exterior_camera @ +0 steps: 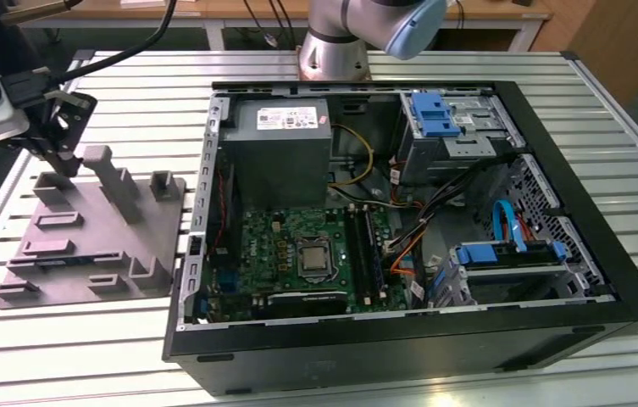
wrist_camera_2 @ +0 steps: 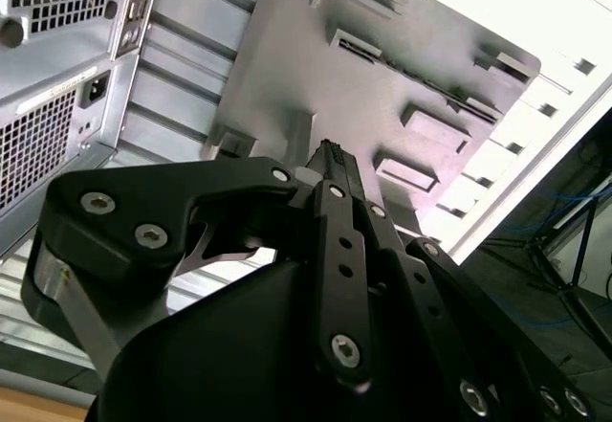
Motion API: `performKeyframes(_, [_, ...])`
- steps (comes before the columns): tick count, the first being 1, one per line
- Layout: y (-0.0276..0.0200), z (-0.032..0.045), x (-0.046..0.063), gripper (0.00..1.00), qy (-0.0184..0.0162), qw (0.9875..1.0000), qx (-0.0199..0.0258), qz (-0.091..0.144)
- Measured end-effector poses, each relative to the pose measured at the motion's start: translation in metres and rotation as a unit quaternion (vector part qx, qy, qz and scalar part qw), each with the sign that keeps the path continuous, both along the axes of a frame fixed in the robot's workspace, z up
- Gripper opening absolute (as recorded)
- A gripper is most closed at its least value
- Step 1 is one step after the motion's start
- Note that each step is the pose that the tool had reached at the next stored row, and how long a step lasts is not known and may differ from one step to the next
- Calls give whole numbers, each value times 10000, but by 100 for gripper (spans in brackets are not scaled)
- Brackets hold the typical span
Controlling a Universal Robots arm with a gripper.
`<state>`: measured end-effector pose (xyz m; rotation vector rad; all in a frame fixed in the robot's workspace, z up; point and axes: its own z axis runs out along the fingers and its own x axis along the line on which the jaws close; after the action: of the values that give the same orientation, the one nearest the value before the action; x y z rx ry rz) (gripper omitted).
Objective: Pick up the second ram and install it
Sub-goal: 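Reach for the second ram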
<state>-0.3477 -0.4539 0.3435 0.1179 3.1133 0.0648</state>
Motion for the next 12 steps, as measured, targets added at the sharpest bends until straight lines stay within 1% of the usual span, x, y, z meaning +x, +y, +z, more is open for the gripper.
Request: performKeyframes(12, [-10,-42,-99,11,0,10000,0,-1])
